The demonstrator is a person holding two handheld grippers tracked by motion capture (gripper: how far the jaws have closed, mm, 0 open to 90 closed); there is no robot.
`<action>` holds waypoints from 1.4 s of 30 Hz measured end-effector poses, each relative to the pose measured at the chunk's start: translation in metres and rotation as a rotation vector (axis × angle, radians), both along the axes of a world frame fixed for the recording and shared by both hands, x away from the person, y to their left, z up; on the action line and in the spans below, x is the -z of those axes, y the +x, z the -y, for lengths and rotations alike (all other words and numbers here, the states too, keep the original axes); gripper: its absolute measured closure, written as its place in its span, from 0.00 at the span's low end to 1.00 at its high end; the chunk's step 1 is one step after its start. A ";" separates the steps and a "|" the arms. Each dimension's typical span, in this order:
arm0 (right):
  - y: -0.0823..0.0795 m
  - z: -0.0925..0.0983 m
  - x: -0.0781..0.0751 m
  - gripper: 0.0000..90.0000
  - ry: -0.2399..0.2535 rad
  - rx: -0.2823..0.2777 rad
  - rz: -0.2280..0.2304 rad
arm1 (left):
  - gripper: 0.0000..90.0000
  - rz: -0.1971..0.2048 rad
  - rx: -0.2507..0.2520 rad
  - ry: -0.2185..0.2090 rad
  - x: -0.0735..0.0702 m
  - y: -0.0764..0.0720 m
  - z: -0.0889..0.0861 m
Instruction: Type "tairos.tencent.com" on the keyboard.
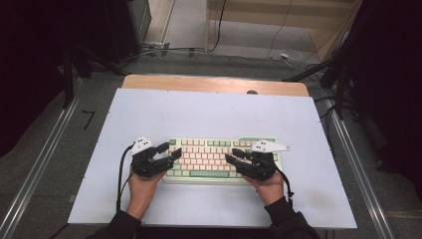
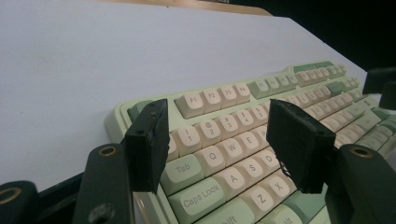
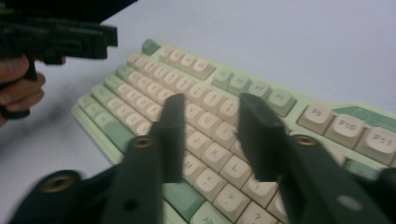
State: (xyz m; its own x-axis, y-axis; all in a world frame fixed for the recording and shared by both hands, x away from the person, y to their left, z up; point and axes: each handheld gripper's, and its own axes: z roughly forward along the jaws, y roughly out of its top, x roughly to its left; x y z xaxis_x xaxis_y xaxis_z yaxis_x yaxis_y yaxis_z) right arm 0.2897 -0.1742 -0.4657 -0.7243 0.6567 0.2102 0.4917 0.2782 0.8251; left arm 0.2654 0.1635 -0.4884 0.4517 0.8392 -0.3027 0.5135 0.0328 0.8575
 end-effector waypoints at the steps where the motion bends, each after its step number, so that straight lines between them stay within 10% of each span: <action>1: -0.001 -0.003 0.001 0.85 -0.014 -0.016 0.006 | 0.43 -0.002 -0.001 0.002 0.000 0.000 0.000; 3: -0.003 -0.008 0.003 0.97 -0.044 -0.040 0.007 | 0.41 -0.006 -0.005 0.003 0.001 0.000 0.000; 23: -0.001 -0.030 0.027 0.97 -0.178 -0.088 -0.058 | 0.33 -0.010 -0.016 0.006 0.000 0.001 0.000; 28: -0.001 -0.024 0.020 0.97 -0.113 -0.076 -0.042 | 0.33 -0.002 -0.020 0.002 -0.001 0.000 -0.001; 36: 0.001 0.002 0.004 0.60 0.044 -0.017 -0.008 | 0.33 -0.001 -0.021 0.000 -0.001 0.000 -0.002; 42: 0.003 0.015 0.000 0.52 0.071 0.027 -0.003 | 0.33 0.000 -0.020 0.001 -0.001 -0.001 -0.002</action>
